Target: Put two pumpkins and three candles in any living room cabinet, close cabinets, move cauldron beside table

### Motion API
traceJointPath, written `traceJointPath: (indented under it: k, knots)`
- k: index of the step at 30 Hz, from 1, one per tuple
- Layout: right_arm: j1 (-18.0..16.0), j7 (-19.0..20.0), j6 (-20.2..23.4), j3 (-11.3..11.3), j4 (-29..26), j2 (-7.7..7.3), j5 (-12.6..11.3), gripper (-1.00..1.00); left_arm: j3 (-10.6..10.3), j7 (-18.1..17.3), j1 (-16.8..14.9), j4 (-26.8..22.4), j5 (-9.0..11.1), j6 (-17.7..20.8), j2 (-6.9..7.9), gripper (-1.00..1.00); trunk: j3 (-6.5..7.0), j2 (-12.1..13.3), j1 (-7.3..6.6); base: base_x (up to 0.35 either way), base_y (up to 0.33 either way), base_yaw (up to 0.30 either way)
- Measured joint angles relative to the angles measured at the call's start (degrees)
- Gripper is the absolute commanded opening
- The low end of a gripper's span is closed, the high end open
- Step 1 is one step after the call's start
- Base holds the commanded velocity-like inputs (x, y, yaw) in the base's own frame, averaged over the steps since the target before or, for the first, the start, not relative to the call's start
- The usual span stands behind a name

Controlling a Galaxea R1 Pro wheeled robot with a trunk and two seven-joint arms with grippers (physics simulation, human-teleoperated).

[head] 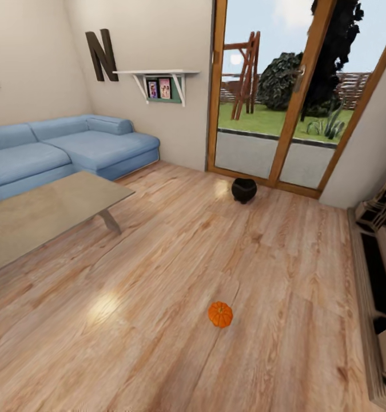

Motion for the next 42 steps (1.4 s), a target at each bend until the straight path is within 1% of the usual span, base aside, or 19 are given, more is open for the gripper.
traceJointPath:
  k: [42]
  knots:
    - [0.0, 0.05, 0.0, 0.0, 0.0, 0.0, 0.0, 1.0, -0.02, 0.0, -0.03, 0.0, 0.0, 0.0, 0.0, 1.0, 0.0, 0.0, 0.0, 0.0, 0.0, 0.285]
